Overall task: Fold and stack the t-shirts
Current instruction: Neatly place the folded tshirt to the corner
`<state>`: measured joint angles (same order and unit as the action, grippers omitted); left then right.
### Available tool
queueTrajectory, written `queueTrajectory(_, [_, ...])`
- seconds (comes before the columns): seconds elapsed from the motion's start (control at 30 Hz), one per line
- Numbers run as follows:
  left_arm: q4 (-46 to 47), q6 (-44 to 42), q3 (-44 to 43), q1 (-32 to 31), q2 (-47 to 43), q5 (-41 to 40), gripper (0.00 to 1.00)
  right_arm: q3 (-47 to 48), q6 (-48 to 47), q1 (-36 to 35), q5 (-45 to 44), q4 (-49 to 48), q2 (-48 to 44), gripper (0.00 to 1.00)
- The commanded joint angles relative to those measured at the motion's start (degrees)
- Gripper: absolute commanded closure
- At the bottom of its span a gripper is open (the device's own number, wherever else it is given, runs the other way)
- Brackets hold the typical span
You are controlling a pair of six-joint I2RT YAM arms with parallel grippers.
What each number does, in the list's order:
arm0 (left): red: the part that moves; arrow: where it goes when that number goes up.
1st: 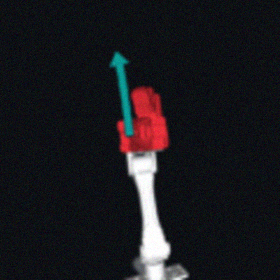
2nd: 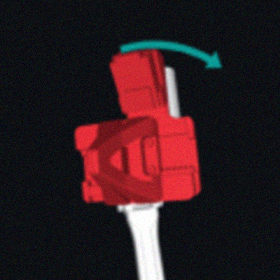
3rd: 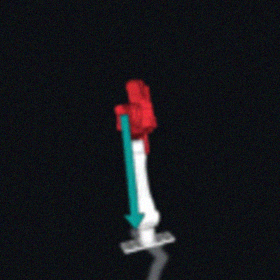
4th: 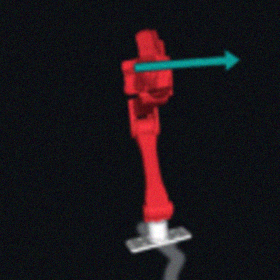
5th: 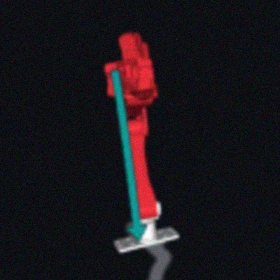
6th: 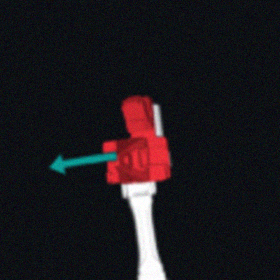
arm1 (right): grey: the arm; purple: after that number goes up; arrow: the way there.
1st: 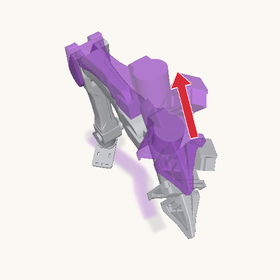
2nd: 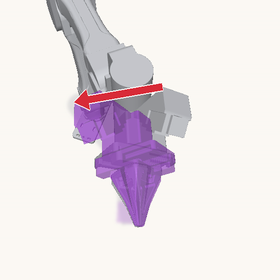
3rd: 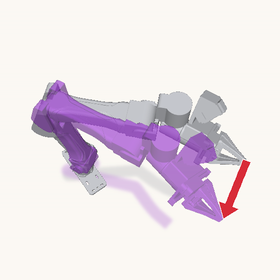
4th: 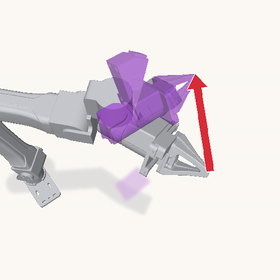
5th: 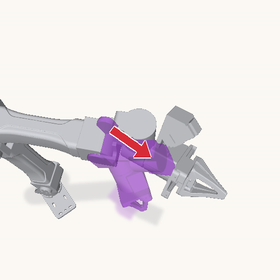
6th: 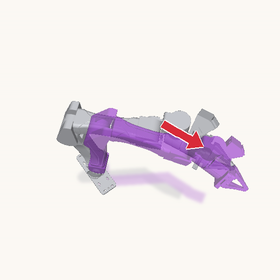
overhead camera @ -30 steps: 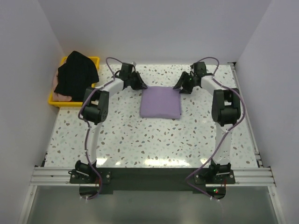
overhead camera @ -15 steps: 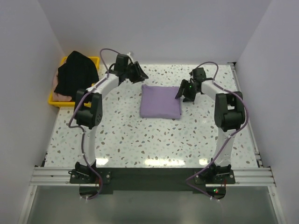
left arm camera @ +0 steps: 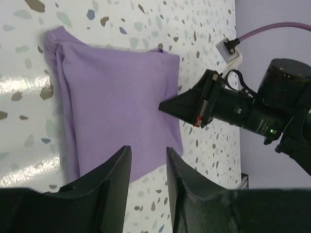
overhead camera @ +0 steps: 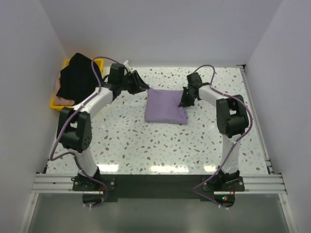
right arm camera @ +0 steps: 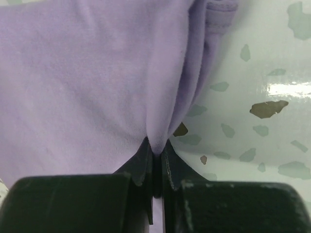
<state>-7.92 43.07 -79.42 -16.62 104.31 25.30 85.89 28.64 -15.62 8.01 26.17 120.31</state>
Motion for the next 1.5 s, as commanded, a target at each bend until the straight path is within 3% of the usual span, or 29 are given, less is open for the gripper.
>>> queueTrajectory(0.0, [1.42, -0.17, 3.91, 0.19, -8.59, 0.54, 0.61, -2.21, 5.80, -0.29, -8.78, 2.65, 0.28, 1.00])
queueTrajectory(0.3, [-4.55, -4.39, 9.89, 0.19, -20.90, 1.07, 0.61, -12.48, 20.47, 6.20, -21.01, 5.02, -11.75, 1.00])
queueTrajectory(0.57, [-5.52, -5.10, 11.92, -0.51, -24.77, 3.44, 0.62, -15.66, 27.68, 18.86, -29.09, 21.71, -18.17, 1.00])
queueTrajectory(0.87, [-6.31, -5.63, 11.30, -3.94, -25.39, 3.18, 0.62, -26.89, 38.75, 28.79, -38.86, 36.04, -31.71, 1.00])
queueTrajectory(1.2, [-5.70, -5.36, 13.15, -5.88, -27.23, 3.44, 0.63, -33.50, 32.36, 42.32, -39.04, 37.81, -40.77, 1.00])
queueTrajectory(1.47, [-5.70, -5.36, 14.38, -6.32, -28.90, 3.27, 0.62, -36.67, 30.07, 43.04, -36.40, 37.11, -44.99, 0.99])
